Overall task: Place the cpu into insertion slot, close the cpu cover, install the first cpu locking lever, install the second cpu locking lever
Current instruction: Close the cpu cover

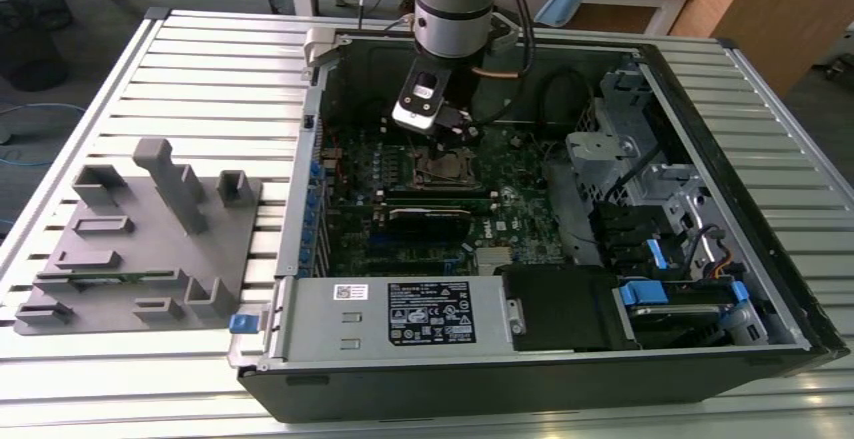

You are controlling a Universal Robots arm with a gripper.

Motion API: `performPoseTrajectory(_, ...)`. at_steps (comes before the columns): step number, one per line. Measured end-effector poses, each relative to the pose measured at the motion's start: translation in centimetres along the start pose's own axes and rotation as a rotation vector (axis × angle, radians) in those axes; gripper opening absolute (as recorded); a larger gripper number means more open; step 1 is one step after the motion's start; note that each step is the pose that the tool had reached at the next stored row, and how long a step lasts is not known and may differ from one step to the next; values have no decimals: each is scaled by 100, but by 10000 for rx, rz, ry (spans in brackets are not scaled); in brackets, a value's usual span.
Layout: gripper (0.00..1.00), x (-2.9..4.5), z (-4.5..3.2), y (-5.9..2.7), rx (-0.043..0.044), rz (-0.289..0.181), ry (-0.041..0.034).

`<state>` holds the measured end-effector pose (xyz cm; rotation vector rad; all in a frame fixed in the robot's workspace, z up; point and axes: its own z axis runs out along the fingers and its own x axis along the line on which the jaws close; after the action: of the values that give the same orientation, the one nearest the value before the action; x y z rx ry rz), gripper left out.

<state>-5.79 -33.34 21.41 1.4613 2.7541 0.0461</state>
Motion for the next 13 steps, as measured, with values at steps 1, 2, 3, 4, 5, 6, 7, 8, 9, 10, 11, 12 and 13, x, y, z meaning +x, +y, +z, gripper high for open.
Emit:
performPoseTrajectory(1, 11, 0, 0, 0, -1, -125, 5)
performPoseTrajectory(2, 11, 0, 0, 0, -2, -281, 11)
performPoseTrajectory(3, 11, 0, 0, 0, -3, -426, 16)
performPoseTrajectory(4, 11, 0, 0, 0, -4, -569, 21)
performPoseTrajectory(5, 11, 0, 1, 0, -5, -714, 27)
performPoseTrajectory(6, 11, 0, 1, 0, -5, -858, 32)
performPoseTrajectory(7, 11, 0, 1, 0, -7, -976, 36)
performPoseTrajectory(8, 11, 0, 1, 0, -7, -1027, 37)
performPoseTrajectory(9, 11, 0, 1, 0, -7, -1030, 38)
performPoseTrajectory(10, 11, 0, 1, 0, -8, -1032, 39)
performPoseTrajectory(11, 11, 0, 1, 0, -7, -1032, 38)
performPoseTrajectory(12, 11, 0, 1, 0, -7, -1032, 38)
performPoseTrajectory(13, 11, 0, 1, 0, -7, -1032, 38)
